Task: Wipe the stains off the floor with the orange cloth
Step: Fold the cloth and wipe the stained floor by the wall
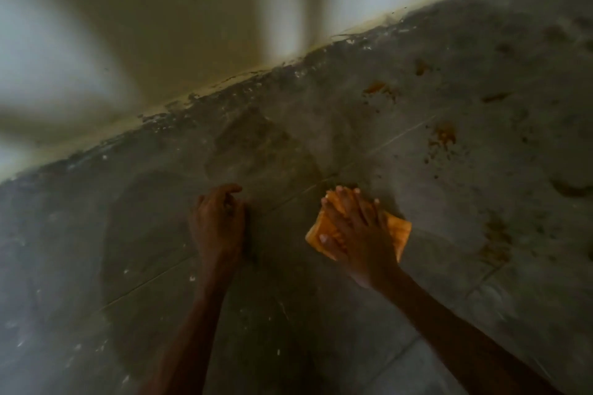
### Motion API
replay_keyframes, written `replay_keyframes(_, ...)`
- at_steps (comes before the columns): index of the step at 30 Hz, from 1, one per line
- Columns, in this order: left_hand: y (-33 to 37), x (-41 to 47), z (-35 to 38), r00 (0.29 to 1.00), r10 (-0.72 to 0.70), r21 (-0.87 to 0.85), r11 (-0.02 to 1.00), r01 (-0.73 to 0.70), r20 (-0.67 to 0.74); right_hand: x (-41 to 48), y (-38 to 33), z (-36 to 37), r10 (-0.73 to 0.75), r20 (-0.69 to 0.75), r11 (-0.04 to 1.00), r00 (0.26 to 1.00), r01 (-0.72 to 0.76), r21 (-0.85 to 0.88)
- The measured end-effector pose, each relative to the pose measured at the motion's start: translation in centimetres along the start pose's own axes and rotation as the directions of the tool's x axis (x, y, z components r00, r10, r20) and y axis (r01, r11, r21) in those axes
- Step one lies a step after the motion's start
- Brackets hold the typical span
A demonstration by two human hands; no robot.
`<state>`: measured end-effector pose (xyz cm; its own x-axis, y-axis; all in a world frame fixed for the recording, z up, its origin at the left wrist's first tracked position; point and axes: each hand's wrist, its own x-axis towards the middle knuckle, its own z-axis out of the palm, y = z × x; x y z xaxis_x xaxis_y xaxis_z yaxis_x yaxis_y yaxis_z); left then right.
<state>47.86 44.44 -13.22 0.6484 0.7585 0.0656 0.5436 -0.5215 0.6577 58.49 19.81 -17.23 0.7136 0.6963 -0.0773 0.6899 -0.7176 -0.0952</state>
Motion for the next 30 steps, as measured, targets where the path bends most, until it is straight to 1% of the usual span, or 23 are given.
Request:
replay_keyframes(1, 1.1, 0.2, 0.8, 1.0, 0.023, -0.031, 0.999, -0.022, 0.015, 1.3, 1.6, -0.2, 0.017, 0.005, 1.0, 1.0, -0.017, -0.001)
replay_keyframes(2, 1.7, 0.5, 1.9, 0.998, 0.049, -0.053, 0.997, -0.047, 0.037, 3.5, 3.0, -0.3, 0.044, -0.024, 0.999, 0.999, -0.045, -0.008)
replay_keyframes(4, 1.9, 1.1, 3.6, 0.991, 0.124, -0.05, 0.991, -0.121, 0.054, 9.3, 4.2, -0.7, 0.173, -0.115, 0.985, 0.978, -0.173, 0.011)
replay_keyframes(6, 1.6, 1.9, 4.4, 0.978, 0.208, -0.024, 0.978, -0.207, 0.026, 14.0, 2.7, -1.0, 0.308, -0.148, 0.951, 0.94, -0.3, 0.074)
replay_keyframes(7, 1.6, 2.1, 4.4, 0.971, 0.237, -0.012, 0.972, -0.237, 0.018, 14.8, 1.1, -1.0, 0.317, -0.138, 0.948, 0.938, -0.308, 0.084)
replay_keyframes(8, 1.5, 2.3, 4.4, 0.966, 0.255, -0.002, 0.967, -0.255, 0.026, 14.5, -0.6, -0.8, 0.274, -0.131, 0.961, 0.953, -0.264, 0.084)
replay_keyframes(9, 1.7, 2.3, 4.3, 0.96, 0.274, 0.008, 0.962, -0.275, 0.061, 12.6, -1.9, -0.8, 0.193, -0.129, 0.98, 0.973, -0.185, 0.073)
replay_keyframes(11, 1.6, 2.1, 4.5, 0.932, 0.303, 0.065, 0.945, -0.321, 0.198, 6.2, -3.1, -0.4, 0.026, -0.091, 0.999, 0.996, -0.021, 0.047)
replay_keyframes(12, 1.5, 2.2, 4.6, 0.907, 0.312, 0.114, 0.928, -0.354, 0.282, 2.8, -2.8, -0.3, -0.024, -0.071, 0.998, 0.997, 0.027, 0.052)
replay_keyframes(13, 1.2, 2.1, 4.9, 0.875, 0.314, 0.157, 0.907, -0.392, 0.367, -0.1, -1.7, -0.3, -0.034, -0.071, 0.997, 0.997, 0.039, 0.067)
replay_keyframes(14, 1.0, 2.1, 5.1, 0.845, 0.311, 0.183, 0.889, -0.421, 0.434, -1.3, 0.1, -0.3, -0.002, -0.081, 0.996, 0.997, 0.009, 0.085)
replay_keyframes(16, 0.5, 1.8, 5.4, 0.821, 0.298, 0.207, 0.874, -0.44, 0.487, 1.2, 4.0, -0.4, 0.152, -0.099, 0.987, 0.983, -0.146, 0.059)
replay_keyframes(17, 0.3, 1.8, 5.6, 0.821, 0.301, 0.221, 0.866, -0.448, 0.485, 4.4, 5.4, -0.8, 0.253, -0.118, 0.967, 0.96, -0.25, 0.043)
replay_keyframes(18, 0.2, 1.6, 5.9, 0.824, 0.303, 0.238, 0.859, -0.454, 0.479, 8.4, 6.2, -1.5, 0.338, -0.128, 0.941, 0.932, -0.333, 0.062)
replay_keyframes(19, 0.0, 1.5, 6.2, 0.832, 0.305, 0.257, 0.852, -0.456, 0.464, 12.4, 5.9, -1.9, 0.371, -0.122, 0.928, 0.92, -0.363, 0.088)
replay_keyframes(20, 0.0, 1.3, 6.4, 0.841, 0.306, 0.265, 0.853, -0.45, 0.446, 15.5, 4.6, -2.2, 0.362, -0.108, 0.93, 0.926, -0.352, 0.101)
replay_keyframes(21, 0.0, 1.3, 6.6, 0.846, 0.308, 0.27, 0.852, -0.448, 0.435, 17.6, 2.5, -2.0, 0.321, -0.108, 0.946, 0.941, -0.312, 0.093)
replay_keyframes(22, -0.1, 1.2, 6.8, 0.847, 0.303, 0.273, 0.853, -0.445, 0.437, 18.0, 0.2, -1.6, 0.26, -0.103, 0.964, 0.96, -0.253, 0.079)
replay_keyframes(24, 0.0, 1.1, 6.8, 0.843, 0.305, 0.271, 0.851, -0.45, 0.443, 14.2, -2.4, -0.7, 0.103, -0.13, 0.994, 0.986, -0.098, 0.046)
replay_keyframes(25, -0.1, 1.1, 6.7, 0.846, 0.307, 0.274, 0.85, -0.449, 0.436, 11.0, -2.2, -0.1, 0.054, -0.131, 0.998, 0.99, -0.049, 0.043)
replay_keyframes(26, -0.1, 1.1, 6.7, 0.854, 0.301, 0.283, 0.852, -0.441, 0.425, 7.8, -1.1, 0.0, 0.042, -0.113, 0.997, 0.993, -0.035, 0.064)
replay_keyframes(28, -0.1, 1.1, 6.9, 0.87, 0.288, 0.302, 0.855, -0.422, 0.4, 5.6, 2.8, -0.4, 0.107, -0.12, 0.993, 0.987, -0.1, 0.061)
replay_keyframes(30, 0.1, 0.9, 7.2, 0.873, 0.288, 0.312, 0.851, -0.422, 0.394, 8.7, 5.3, -1.3, 0.254, -0.133, 0.967, 0.958, -0.251, 0.034)
